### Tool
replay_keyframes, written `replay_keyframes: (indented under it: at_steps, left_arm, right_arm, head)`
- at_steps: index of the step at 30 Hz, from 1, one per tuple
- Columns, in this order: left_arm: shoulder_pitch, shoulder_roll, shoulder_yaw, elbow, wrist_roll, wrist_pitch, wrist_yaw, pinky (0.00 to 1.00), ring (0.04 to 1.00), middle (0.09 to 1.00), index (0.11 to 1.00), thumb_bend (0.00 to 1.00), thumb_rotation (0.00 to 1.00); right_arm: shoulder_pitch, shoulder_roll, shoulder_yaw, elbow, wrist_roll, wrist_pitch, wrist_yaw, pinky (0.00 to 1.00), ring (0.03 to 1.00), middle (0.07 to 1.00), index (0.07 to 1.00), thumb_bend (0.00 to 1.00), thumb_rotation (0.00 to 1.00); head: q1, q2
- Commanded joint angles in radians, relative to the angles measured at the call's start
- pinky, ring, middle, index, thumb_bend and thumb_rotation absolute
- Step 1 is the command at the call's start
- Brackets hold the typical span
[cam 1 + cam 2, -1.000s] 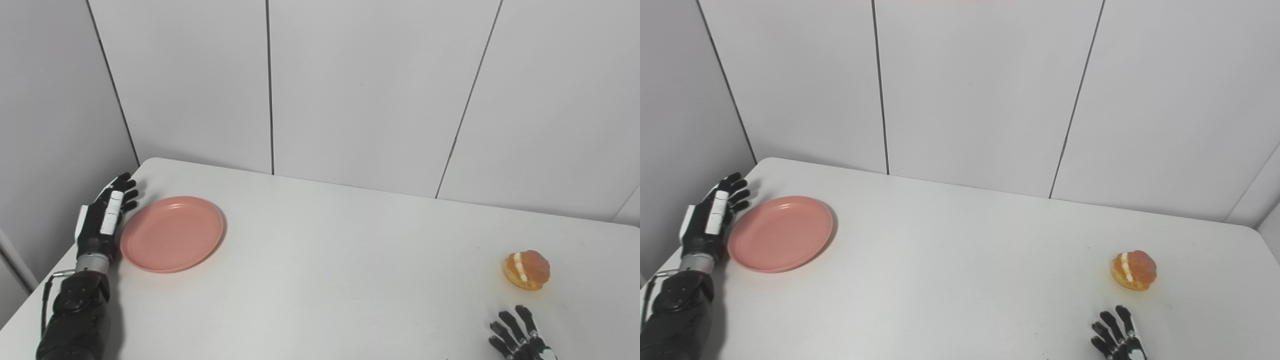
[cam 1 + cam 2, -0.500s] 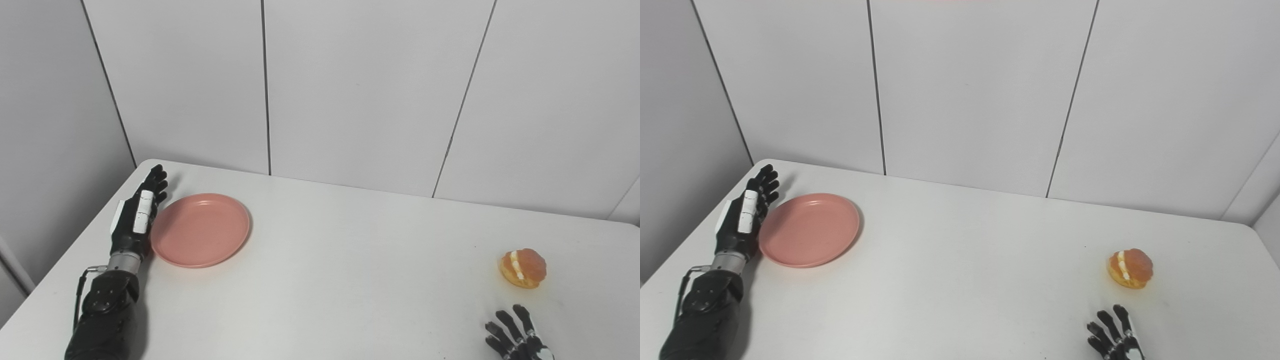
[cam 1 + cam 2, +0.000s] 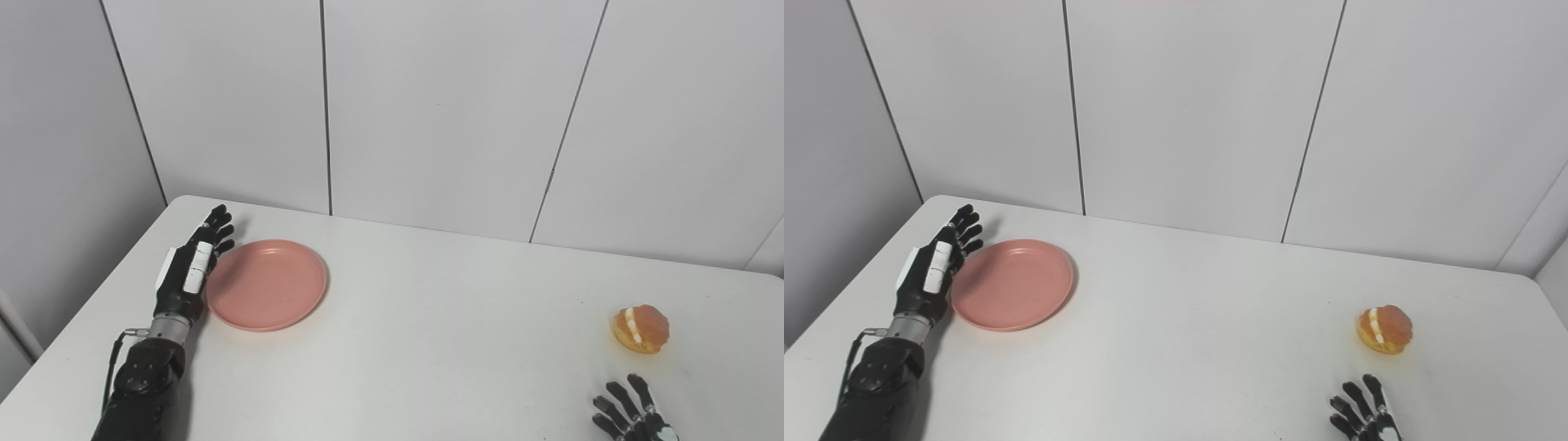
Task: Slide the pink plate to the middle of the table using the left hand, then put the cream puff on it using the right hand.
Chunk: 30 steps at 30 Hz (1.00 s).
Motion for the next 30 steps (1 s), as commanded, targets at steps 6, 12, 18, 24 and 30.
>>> replay_keyframes:
  at_steps: [6, 12, 18, 24, 30]
  left_arm:
    - [0.042, -0.065, -0.042, -0.132, 0.005, 0.083, 0.015, 0.87, 0.888, 0.904, 0.871, 0.87, 0.93]
    - [0.05, -0.095, -0.072, -0.183, 0.008, 0.119, 0.006, 0.86, 0.901, 0.92, 0.879, 0.88, 0.92]
    - [0.049, -0.12, -0.103, -0.193, 0.019, 0.131, 0.008, 0.84, 0.906, 0.924, 0.881, 0.9, 0.93]
    - [0.031, -0.147, -0.12, -0.163, 0.013, 0.127, -0.005, 0.84, 0.903, 0.918, 0.875, 0.9, 0.92]
    - [0.016, -0.162, -0.132, -0.139, 0.014, 0.128, -0.022, 0.83, 0.906, 0.927, 0.874, 0.92, 0.9]
  right_arm:
    - [0.033, -0.006, 0.011, -0.014, -0.007, 0.039, 0.002, 0.86, 0.863, 0.916, 0.984, 0.8, 1.0]
    - [0.033, -0.006, 0.015, -0.018, -0.012, 0.043, 0.001, 0.85, 0.855, 0.911, 0.981, 0.82, 1.0]
    - [0.035, -0.005, 0.018, -0.02, -0.012, 0.043, 0.002, 0.85, 0.855, 0.91, 0.979, 0.82, 1.0]
    - [0.037, -0.003, 0.021, -0.024, -0.011, 0.044, 0.001, 0.85, 0.852, 0.909, 0.978, 0.81, 1.0]
    - [0.04, 0.0, 0.026, -0.031, -0.017, 0.048, -0.007, 0.83, 0.842, 0.901, 0.971, 0.81, 1.0]
  head:
    - [-0.006, 0.004]
    - [-0.012, 0.006]
    - [-0.015, 0.01]
    - [-0.021, 0.012]
    - [-0.024, 0.014]
